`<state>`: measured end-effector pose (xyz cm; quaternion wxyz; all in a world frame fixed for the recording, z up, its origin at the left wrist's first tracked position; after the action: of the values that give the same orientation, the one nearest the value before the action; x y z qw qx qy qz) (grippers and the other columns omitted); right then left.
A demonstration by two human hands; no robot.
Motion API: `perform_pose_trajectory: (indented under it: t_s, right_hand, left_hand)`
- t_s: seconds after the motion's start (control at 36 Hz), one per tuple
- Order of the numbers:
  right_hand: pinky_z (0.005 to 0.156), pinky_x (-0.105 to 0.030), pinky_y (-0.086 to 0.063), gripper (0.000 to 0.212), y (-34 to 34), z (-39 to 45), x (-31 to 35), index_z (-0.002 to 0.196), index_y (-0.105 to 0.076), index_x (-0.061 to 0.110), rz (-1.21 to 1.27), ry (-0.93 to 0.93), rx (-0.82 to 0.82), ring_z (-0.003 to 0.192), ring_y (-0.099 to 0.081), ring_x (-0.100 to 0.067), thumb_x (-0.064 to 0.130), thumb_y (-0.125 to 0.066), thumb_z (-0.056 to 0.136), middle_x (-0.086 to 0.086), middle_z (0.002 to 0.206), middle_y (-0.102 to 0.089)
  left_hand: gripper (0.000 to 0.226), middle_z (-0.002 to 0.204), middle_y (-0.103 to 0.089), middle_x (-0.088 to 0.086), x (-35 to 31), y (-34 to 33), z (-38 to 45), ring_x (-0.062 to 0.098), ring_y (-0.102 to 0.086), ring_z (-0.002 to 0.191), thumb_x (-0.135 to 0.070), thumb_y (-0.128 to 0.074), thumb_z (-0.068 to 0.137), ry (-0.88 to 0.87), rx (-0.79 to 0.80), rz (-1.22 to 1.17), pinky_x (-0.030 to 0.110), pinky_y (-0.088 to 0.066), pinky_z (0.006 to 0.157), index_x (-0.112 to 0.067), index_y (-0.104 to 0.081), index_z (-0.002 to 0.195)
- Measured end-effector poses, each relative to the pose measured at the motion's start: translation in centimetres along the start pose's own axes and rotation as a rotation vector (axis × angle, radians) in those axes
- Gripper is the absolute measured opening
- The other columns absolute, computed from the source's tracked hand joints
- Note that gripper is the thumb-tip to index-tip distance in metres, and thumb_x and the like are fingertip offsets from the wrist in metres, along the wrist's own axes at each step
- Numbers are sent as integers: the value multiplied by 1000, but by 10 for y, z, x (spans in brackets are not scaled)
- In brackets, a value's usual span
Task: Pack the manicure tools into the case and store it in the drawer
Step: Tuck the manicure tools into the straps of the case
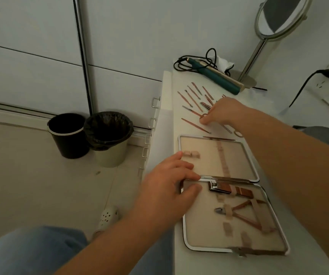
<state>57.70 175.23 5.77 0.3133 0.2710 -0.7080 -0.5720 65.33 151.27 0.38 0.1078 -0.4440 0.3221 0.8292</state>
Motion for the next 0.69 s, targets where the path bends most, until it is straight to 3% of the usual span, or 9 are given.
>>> perform_pose_trajectory:
  t_s: [0.08,0.17,0.31,0.39,0.47,0.53,0.58,0.69]
  right_hand:
    - [77,-33,-37,70,0,4,0,122,-55,10,16,-8,54,95,-47,-22,47,-75,66,-9,119,-56]
    - [79,-34,-37,71,2,5,3,123,-54,9,34,-15,63,106,-49,-26,42,-77,65,-11,123,-54]
    - [79,-37,-39,76,3,4,3,126,-49,9,62,-48,92,99,-47,-26,40,-79,63,-13,124,-52]
    - [76,-35,-40,76,3,2,3,123,-50,7,76,-56,60,98,-48,-26,38,-80,62,-12,116,-53]
    - [66,-31,-38,62,6,-7,11,113,-57,5,36,-18,-37,87,-50,-22,33,-80,63,-9,97,-54]
    - [68,-32,-42,52,7,-15,13,108,-60,6,68,9,-93,87,-52,-23,27,-79,65,-10,97,-57]
    - [70,-32,-46,38,9,-27,13,102,-62,10,189,37,-135,87,-55,-23,26,-76,70,-9,97,-59]
    - [52,-22,-37,19,12,-69,12,85,-60,19,522,94,-213,68,-53,-12,29,-73,74,1,83,-60]
  left_hand:
    - [16,103,-54,-27,2,0,-1,-31,-24,111,-27,-68,76,4,-13,-33,-4,-20,94,-28,-70,91]
    - [16,105,-55,-25,4,0,-1,-26,-26,114,-27,-68,76,2,-13,-57,3,-22,98,-28,-70,92]
    - [17,113,-62,-13,1,2,-1,-9,-31,124,-29,-64,77,-5,-13,-50,15,-27,102,-26,-70,92]
    - [24,113,-64,-12,-2,3,-2,-10,-30,123,-35,-56,76,-26,-29,13,12,-26,99,-26,-70,93]
    - [21,114,-63,-12,-4,5,-2,-11,-28,122,-34,-58,78,-41,-23,39,14,-26,100,-26,-70,94]
    - [19,117,-62,-12,-5,4,-2,-11,-26,123,-31,-60,81,-52,0,48,12,-24,101,-27,-69,97]
    - [18,117,-62,-11,-5,4,-3,-11,-26,123,-28,-61,82,-62,5,48,5,-19,98,-25,-69,97]
    - [16,115,-64,-8,-7,4,-2,-11,-28,122,-25,-61,82,-70,-8,39,2,-18,98,-24,-70,95]
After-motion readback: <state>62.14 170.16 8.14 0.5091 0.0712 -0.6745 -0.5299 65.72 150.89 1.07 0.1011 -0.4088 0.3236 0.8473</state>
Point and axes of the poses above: each hand's wrist, its own z-axis towards the middle knuckle, its own y-axis out of the back of the hand, x = y × z, the point moved 5 cm from there along z, towards the middle knuckle
